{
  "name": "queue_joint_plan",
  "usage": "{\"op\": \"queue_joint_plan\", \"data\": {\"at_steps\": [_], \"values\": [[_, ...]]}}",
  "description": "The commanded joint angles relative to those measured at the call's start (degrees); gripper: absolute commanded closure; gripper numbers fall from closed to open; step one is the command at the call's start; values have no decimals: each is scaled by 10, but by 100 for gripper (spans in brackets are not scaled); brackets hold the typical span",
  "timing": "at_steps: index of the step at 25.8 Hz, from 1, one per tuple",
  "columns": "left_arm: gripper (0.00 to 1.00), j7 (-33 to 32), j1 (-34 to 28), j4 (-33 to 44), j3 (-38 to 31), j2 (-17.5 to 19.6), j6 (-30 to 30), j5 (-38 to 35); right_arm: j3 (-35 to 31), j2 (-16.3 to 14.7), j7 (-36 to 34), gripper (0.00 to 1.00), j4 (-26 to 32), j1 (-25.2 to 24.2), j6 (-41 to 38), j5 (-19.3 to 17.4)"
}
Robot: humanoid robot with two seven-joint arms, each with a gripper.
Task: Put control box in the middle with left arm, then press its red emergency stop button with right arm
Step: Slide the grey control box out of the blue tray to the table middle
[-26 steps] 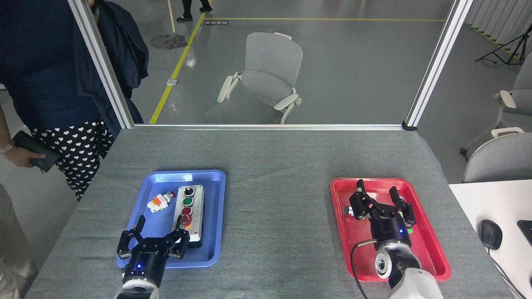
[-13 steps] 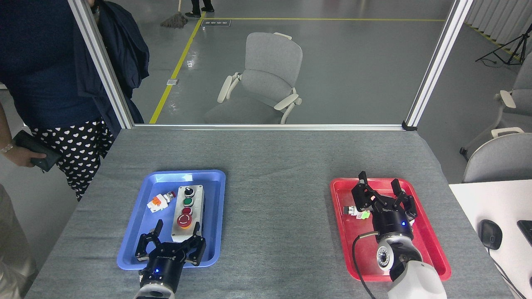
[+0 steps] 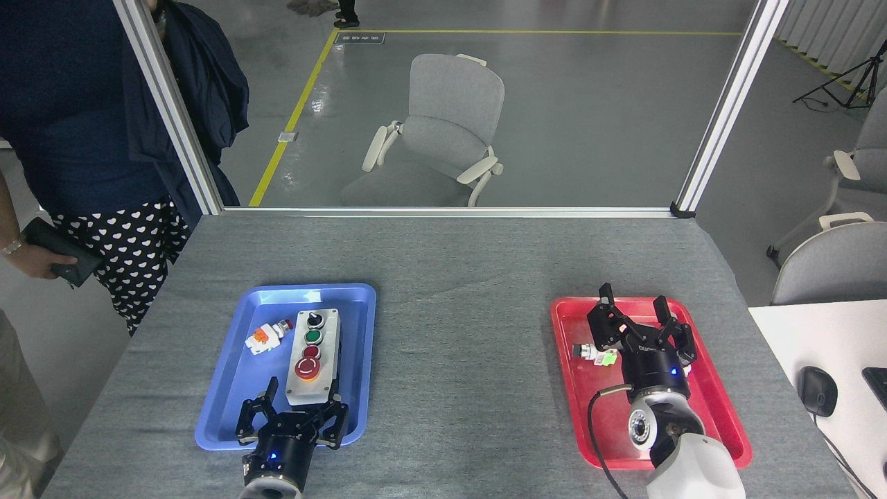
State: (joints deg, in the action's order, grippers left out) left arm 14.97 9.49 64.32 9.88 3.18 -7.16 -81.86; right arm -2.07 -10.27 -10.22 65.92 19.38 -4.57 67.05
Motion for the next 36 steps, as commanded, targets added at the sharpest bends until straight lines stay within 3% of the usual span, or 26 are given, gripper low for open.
{"op": "queue_joint_plan", "data": {"at_steps": [1, 19, 24, 32, 36], "values": [[4, 1, 12, -31, 1, -5, -3, 1, 0, -1, 0, 1, 0, 0, 0, -1], [5, 25, 56, -132, -3, -16, -7, 12, 0, 4, 0, 0, 0, 0, 1, -1], [10, 25, 63, -149, -5, -19, -8, 24, 0, 3, 0, 1, 0, 0, 1, -1], [43, 56, 63, -149, -5, -19, -7, 24, 0, 3, 0, 1, 0, 0, 1, -2], [54, 67, 63, -145, -5, -18, -5, 24, 1, 5, 0, 1, 0, 0, 1, -1]]}}
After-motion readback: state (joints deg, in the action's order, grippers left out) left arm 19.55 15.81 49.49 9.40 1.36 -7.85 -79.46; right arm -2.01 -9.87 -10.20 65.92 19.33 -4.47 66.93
